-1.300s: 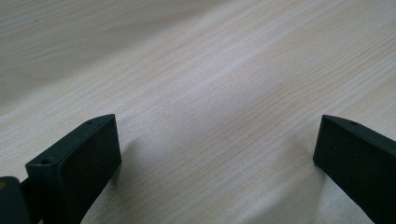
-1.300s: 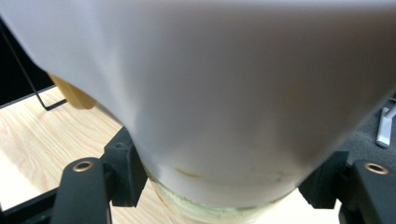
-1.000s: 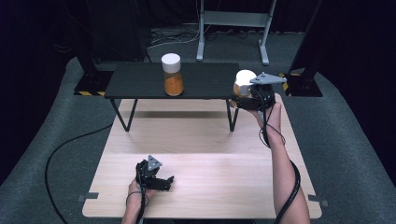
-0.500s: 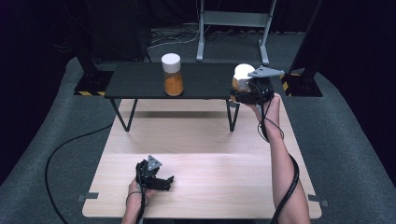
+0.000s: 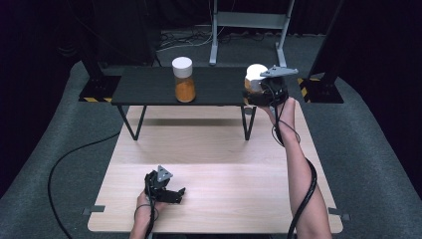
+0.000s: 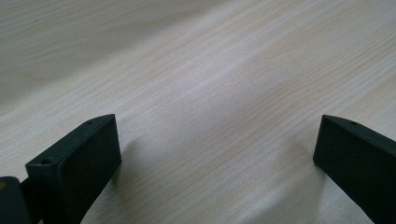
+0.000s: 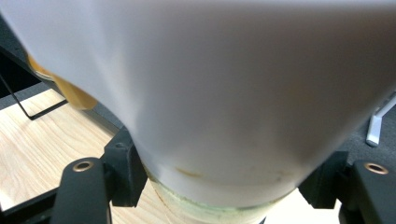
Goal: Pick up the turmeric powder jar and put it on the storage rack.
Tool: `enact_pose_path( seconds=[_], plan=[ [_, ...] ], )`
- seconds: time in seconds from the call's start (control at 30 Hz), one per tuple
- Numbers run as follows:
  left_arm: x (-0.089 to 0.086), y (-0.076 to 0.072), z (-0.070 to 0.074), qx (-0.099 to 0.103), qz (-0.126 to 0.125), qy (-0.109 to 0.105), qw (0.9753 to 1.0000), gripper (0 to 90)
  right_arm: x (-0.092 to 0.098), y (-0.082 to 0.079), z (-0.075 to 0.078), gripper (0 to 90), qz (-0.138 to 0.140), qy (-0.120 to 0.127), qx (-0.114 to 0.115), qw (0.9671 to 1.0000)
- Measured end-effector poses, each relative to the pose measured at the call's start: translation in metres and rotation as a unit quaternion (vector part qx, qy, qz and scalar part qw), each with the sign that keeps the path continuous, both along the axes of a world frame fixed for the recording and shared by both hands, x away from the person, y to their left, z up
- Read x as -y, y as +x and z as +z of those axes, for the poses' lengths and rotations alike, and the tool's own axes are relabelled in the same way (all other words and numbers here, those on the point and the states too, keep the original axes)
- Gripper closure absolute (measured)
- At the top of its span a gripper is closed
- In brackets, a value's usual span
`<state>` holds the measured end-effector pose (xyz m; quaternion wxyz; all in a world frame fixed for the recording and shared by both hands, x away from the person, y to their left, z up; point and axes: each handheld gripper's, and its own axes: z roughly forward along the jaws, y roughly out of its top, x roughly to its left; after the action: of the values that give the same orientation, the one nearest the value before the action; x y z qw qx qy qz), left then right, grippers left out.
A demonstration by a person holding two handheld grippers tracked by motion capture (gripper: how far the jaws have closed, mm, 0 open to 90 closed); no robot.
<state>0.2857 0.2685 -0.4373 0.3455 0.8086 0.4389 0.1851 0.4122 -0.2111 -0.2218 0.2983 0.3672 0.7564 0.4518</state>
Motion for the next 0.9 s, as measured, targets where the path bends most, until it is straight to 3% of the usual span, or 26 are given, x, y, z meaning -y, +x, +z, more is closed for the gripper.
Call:
enact_pose_path(
  seconds=[0.9],
  plan=[
    [0.000,0.000,0.000,0.000,0.000,0.000,1.0000,0.1,-0.009,0.034,0.004,29.4,-0.006,0.004,-0.034,0.9994]
  ],
)
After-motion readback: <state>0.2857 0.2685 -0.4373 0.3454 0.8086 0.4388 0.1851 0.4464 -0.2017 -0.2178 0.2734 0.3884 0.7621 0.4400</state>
